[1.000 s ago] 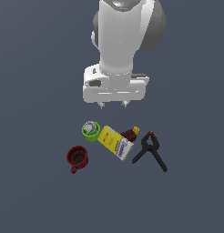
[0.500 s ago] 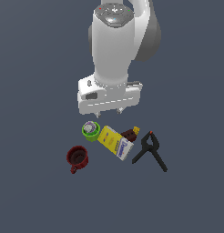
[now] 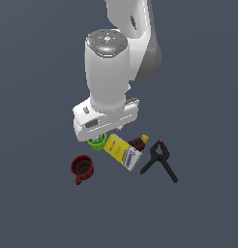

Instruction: Pick up a designated object from a clutter of objects.

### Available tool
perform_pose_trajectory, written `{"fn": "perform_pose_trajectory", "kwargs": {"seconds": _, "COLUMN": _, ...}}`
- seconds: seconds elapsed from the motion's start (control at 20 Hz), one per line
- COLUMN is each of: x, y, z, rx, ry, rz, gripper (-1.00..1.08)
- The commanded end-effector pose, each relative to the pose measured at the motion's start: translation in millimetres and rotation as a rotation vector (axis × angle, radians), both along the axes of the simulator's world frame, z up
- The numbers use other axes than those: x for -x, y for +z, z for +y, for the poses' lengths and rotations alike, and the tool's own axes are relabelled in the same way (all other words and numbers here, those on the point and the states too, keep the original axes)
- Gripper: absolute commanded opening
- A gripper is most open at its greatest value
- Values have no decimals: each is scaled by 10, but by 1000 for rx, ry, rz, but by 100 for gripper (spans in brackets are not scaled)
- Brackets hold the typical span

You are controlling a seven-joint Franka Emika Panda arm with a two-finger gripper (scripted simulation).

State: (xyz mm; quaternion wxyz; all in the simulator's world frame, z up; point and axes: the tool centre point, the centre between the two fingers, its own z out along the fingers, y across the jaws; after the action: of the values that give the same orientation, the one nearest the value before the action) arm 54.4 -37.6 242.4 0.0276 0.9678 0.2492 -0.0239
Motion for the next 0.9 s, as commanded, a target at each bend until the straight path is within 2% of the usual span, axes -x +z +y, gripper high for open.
{"fn": "perform_pose_trajectory", "kwargs": {"seconds": 0.0, "x": -82, "y": -80, "z": -72, "rx": -1, "ry": 62, "rz": 1, "gripper": 68}}
{"fn": "perform_pose_trajectory", "kwargs": {"seconds": 0.85, "x": -554, "y": -664, "z": -592, "rx": -24, "ry": 464, "rz": -4, "gripper": 68}}
